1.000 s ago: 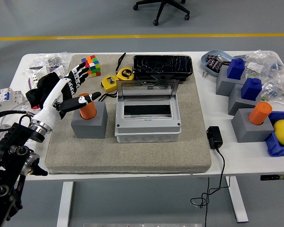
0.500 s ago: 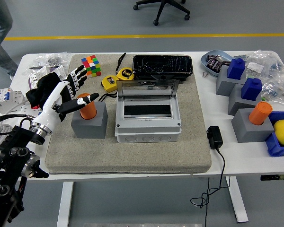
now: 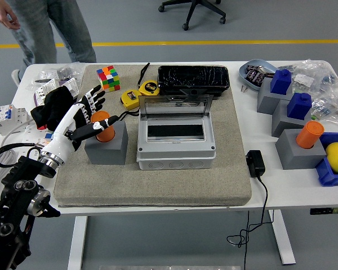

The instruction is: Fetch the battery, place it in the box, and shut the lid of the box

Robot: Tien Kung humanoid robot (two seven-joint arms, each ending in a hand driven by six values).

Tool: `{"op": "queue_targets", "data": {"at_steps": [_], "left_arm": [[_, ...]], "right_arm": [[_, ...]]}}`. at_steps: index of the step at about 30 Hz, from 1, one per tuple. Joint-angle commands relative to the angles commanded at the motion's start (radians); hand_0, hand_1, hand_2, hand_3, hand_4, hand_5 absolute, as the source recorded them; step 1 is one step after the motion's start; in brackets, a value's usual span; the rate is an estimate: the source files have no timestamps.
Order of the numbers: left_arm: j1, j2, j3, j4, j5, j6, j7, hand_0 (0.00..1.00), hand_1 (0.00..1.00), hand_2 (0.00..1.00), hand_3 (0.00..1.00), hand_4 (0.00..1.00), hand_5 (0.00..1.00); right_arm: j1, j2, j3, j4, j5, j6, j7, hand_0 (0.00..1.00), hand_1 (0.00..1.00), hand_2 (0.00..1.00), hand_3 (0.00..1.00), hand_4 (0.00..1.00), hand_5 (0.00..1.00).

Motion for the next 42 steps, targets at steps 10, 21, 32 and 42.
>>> {"op": "queue_targets", "data": {"at_steps": [10, 21, 32, 42], "left_arm": [[0.002, -0.002, -0.004, 0.013, 0.02, 0.015, 0.004, 0.846, 0.956, 0.984, 0.973, 0.998, 0.061], [0.001, -0.002, 0.0, 0.009, 0.032, 0.054, 0.001, 0.779, 0.872, 0.842, 0.848, 0.998, 0.003], [0.0, -0.004, 0.017, 0.009, 0.011, 0.076, -0.006, 0.783, 0.862, 0.822, 0.794, 0.998, 0.002], [-0.003, -0.004, 0.054, 0.028, -0.058, 0.074, -0.006, 0.782, 0.855, 0.818, 0.782, 0.998, 0.002]], "right_arm": [[-0.001, 0.001, -0.004, 0.0, 0.004, -0.003, 0.0, 0.878, 0.856, 0.817, 0.823, 0.998, 0.998], [0.001, 0.001, 0.004, 0.0, 0.001, -0.005, -0.001, 0.878, 0.856, 0.817, 0.822, 0.998, 0.998], [0.005, 0.0, 0.01, 0.0, -0.001, -0.006, -0.002, 0.878, 0.855, 0.818, 0.822, 0.998, 0.998], [0.008, 0.0, 0.015, 0.0, -0.005, -0.006, -0.004, 0.878, 0.856, 0.817, 0.822, 0.998, 0.998]]}}
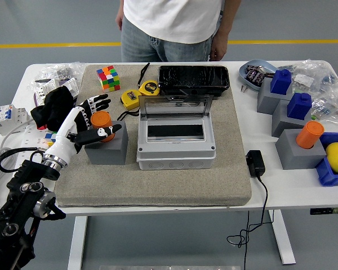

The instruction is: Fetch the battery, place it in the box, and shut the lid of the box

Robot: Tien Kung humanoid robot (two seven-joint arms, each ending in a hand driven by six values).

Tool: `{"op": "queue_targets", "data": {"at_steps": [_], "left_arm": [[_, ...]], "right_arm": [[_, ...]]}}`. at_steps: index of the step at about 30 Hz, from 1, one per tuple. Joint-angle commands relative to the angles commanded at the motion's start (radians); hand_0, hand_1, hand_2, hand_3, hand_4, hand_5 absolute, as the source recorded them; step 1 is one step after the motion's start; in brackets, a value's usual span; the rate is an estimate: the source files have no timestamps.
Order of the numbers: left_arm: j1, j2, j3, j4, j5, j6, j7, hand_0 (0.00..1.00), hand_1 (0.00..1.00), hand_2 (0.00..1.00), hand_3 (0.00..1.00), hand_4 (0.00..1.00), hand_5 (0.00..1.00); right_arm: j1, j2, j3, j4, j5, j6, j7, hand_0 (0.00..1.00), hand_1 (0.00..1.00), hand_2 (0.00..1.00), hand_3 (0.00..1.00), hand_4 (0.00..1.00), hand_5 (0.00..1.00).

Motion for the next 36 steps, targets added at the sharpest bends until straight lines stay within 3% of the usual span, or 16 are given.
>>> {"op": "queue_targets", "data": {"at_steps": [6, 7, 12, 13, 18, 19, 24, 25, 30, 31, 36], "left_arm": [[-0.003, 0.004, 0.028, 0.005, -0.01, 0.007, 0.0, 0.781, 0.849, 0.802, 0.777, 0.998, 0.002], [-0.004, 0.004, 0.031, 0.005, -0.01, 0.008, 0.0, 0.75, 0.782, 0.72, 0.686, 0.998, 0.002], [-0.007, 0.005, 0.048, 0.01, -0.017, 0.014, 0.001, 0.75, 0.782, 0.72, 0.686, 0.998, 0.002], [-0.007, 0.005, 0.05, 0.01, -0.018, 0.015, 0.001, 0.678, 0.703, 0.601, 0.529, 0.998, 0.002], [-0.011, 0.006, 0.06, 0.011, -0.022, 0.02, 0.0, 0.678, 0.703, 0.601, 0.529, 0.998, 0.002], [-0.011, 0.006, 0.062, 0.011, -0.023, 0.021, 0.0, 0.606, 0.636, 0.515, 0.468, 0.998, 0.002], [-0.011, 0.007, 0.072, 0.012, -0.034, 0.025, -0.001, 0.606, 0.636, 0.515, 0.468, 0.998, 0.002], [-0.011, 0.007, 0.073, 0.012, -0.035, 0.025, -0.001, 0.515, 0.614, 0.476, 0.435, 0.998, 0.002], [-0.009, 0.007, 0.077, 0.012, -0.04, 0.03, -0.001, 0.515, 0.614, 0.476, 0.435, 0.998, 0.002], [-0.009, 0.007, 0.079, 0.013, -0.041, 0.031, 0.0, 0.407, 0.521, 0.401, 0.373, 0.998, 0.002], [-0.01, 0.008, 0.088, 0.014, -0.04, 0.043, 0.001, 0.407, 0.521, 0.401, 0.373, 0.998, 0.002]], "right_arm": [[0.001, 0.0, -0.003, 0.0, 0.003, -0.001, 0.001, 0.879, 0.855, 0.817, 0.821, 0.998, 0.998], [0.001, 0.0, -0.003, 0.0, 0.003, -0.001, 0.002, 0.879, 0.855, 0.817, 0.82, 0.998, 0.998], [0.001, 0.0, 0.001, 0.0, 0.0, 0.0, 0.002, 0.879, 0.855, 0.817, 0.82, 0.998, 0.998], [0.001, 0.0, 0.001, 0.0, 0.0, 0.0, 0.001, 0.878, 0.854, 0.817, 0.82, 0.998, 0.998], [0.002, -0.002, 0.005, 0.0, -0.004, -0.001, -0.001, 0.878, 0.854, 0.817, 0.82, 0.998, 0.998], [0.002, -0.002, 0.004, 0.0, -0.003, -0.001, -0.001, 0.877, 0.854, 0.817, 0.82, 0.998, 0.998], [0.002, -0.003, -0.002, 0.0, -0.001, -0.001, -0.002, 0.877, 0.854, 0.817, 0.82, 0.998, 0.998], [0.002, -0.004, -0.002, 0.0, -0.001, -0.001, -0.002, 0.879, 0.854, 0.816, 0.82, 0.998, 0.998], [0.001, -0.005, -0.005, 0.0, 0.0, -0.002, -0.002, 0.879, 0.854, 0.816, 0.82, 0.998, 0.998], [0.002, -0.005, -0.004, 0.0, -0.001, -0.002, -0.003, 0.879, 0.854, 0.817, 0.82, 0.998, 0.998], [0.001, -0.006, 0.002, 0.0, -0.005, -0.003, -0.004, 0.879, 0.854, 0.817, 0.82, 0.998, 0.998]]}}
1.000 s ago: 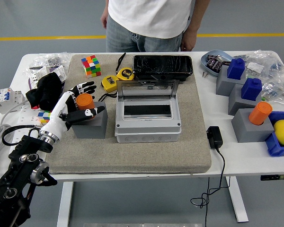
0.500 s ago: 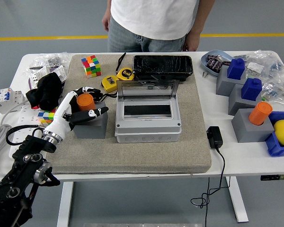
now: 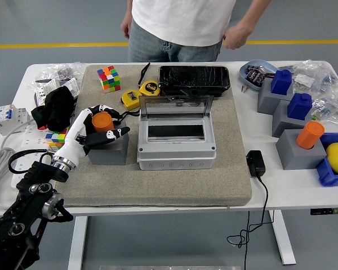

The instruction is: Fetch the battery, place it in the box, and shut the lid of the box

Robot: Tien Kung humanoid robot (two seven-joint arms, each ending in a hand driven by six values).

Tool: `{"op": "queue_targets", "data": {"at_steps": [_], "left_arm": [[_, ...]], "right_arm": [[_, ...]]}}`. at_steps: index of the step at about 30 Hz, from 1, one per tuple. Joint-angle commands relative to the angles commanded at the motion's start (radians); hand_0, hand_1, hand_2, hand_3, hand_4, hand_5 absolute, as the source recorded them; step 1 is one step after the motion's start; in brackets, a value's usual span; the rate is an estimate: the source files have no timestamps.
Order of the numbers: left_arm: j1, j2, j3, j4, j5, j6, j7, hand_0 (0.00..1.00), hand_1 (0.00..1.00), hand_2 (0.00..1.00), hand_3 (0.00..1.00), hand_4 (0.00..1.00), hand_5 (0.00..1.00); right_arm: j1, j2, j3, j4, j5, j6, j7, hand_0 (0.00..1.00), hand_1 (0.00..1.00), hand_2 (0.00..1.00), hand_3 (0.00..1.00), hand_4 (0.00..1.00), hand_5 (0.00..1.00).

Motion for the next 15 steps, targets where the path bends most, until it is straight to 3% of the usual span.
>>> {"op": "queue_targets", "data": {"at_steps": [1, 6, 7, 12, 13, 15], "left_arm": [[0.0, 0.0, 0.001, 0.0, 0.0, 0.002, 0.0, 0.233, 0.376, 0.326, 0.291, 0.998, 0.002], [0.0, 0.001, 0.008, 0.002, 0.008, 0.012, -0.001, 0.233, 0.376, 0.326, 0.291, 0.998, 0.002], [-0.001, 0.001, 0.01, 0.003, 0.014, 0.017, -0.002, 0.157, 0.233, 0.233, 0.198, 0.998, 0.002], [-0.005, 0.001, 0.018, 0.009, 0.009, 0.035, -0.009, 0.157, 0.233, 0.233, 0.198, 0.998, 0.002], [-0.006, 0.001, 0.019, 0.01, 0.007, 0.039, -0.01, 0.089, 0.142, 0.149, 0.147, 0.998, 0.002], [-0.008, 0.002, 0.021, 0.011, 0.004, 0.047, -0.014, 0.089, 0.142, 0.149, 0.147, 0.998, 0.002]], "right_arm": [[0.0, 0.0, 0.0, 0.0, 0.0, 0.0, 0.0, 0.879, 0.854, 0.817, 0.819, 0.998, 0.998], [-0.001, 0.0, 0.003, 0.0, -0.002, -0.001, 0.001, 0.879, 0.854, 0.817, 0.819, 0.998, 0.998], [-0.001, 0.0, 0.005, 0.0, -0.002, -0.001, 0.001, 0.876, 0.854, 0.817, 0.82, 0.998, 0.998], [0.002, -0.002, 0.008, 0.0, -0.003, -0.002, 0.001, 0.876, 0.854, 0.817, 0.82, 0.998, 0.998], [0.003, -0.002, 0.01, 0.0, -0.003, -0.002, 0.001, 0.878, 0.854, 0.817, 0.82, 0.998, 0.998], [0.003, -0.002, 0.013, 0.0, -0.005, -0.002, 0.0, 0.878, 0.854, 0.817, 0.82, 0.998, 0.998]]}}
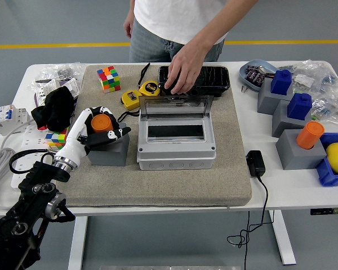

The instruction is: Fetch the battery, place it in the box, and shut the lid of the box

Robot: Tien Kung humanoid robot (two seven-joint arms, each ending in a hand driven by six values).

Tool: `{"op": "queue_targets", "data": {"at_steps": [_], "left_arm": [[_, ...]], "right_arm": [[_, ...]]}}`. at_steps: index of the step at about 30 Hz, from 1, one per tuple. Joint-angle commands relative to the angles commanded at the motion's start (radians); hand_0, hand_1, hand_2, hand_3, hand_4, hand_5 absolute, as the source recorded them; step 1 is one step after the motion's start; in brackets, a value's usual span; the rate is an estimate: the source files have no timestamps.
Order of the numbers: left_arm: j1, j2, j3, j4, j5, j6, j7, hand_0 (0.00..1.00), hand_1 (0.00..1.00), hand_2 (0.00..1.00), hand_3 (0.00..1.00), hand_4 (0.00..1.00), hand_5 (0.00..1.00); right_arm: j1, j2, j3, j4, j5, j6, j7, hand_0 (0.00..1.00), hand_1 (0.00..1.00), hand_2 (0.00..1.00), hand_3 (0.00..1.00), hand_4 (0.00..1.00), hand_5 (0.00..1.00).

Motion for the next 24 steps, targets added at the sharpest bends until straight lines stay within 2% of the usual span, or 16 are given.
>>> {"op": "queue_targets", "data": {"at_steps": [3, 4, 9, 10, 15, 17, 24], "left_arm": [[-0.002, 0.0, 0.003, 0.004, -0.008, 0.018, -0.006, 0.089, 0.142, 0.149, 0.147, 0.998, 0.002], [-0.003, 0.0, 0.005, 0.005, -0.01, 0.023, -0.008, 0.048, 0.056, 0.096, 0.08, 0.998, 0.002], [-0.005, 0.0, 0.011, 0.014, -0.033, 0.058, -0.023, 0.048, 0.056, 0.096, 0.08, 0.998, 0.002], [-0.005, 0.0, 0.013, 0.015, -0.041, 0.065, -0.026, 0.033, 0.002, 0.054, 0.034, 0.998, 0.005], [-0.007, 0.0, 0.016, 0.017, -0.069, 0.094, -0.038, 0.033, 0.002, 0.054, 0.034, 0.998, 0.005], [-0.007, 0.0, 0.017, 0.016, -0.077, 0.101, -0.041, 0.028, 0.002, 0.019, 0.002, 0.998, 0.014], [-0.007, 0.0, 0.018, 0.012, -0.1, 0.112, -0.046, 0.024, 0.002, 0.007, 0.002, 0.998, 0.041]], "right_arm": [[0.0, 0.0, 0.007, 0.0, -0.004, 0.0, -0.001, 0.878, 0.854, 0.817, 0.82, 0.998, 0.998], [0.001, -0.001, 0.007, 0.0, -0.005, 0.0, -0.001, 0.878, 0.854, 0.817, 0.819, 0.998, 0.998], [0.001, -0.002, 0.008, 0.0, -0.004, 0.0, -0.001, 0.878, 0.854, 0.817, 0.819, 0.998, 0.998], [0.001, -0.002, 0.009, 0.0, -0.004, -0.001, -0.001, 0.878, 0.854, 0.817, 0.819, 0.998, 0.998], [0.002, -0.002, 0.011, 0.0, -0.005, -0.001, -0.001, 0.878, 0.854, 0.817, 0.819, 0.998, 0.998], [0.003, -0.001, 0.012, 0.0, -0.005, -0.001, -0.001, 0.878, 0.854, 0.817, 0.82, 0.998, 0.998], [0.003, -0.001, 0.012, 0.0, -0.004, -0.002, -0.001, 0.878, 0.854, 0.817, 0.819, 0.998, 0.998]]}}
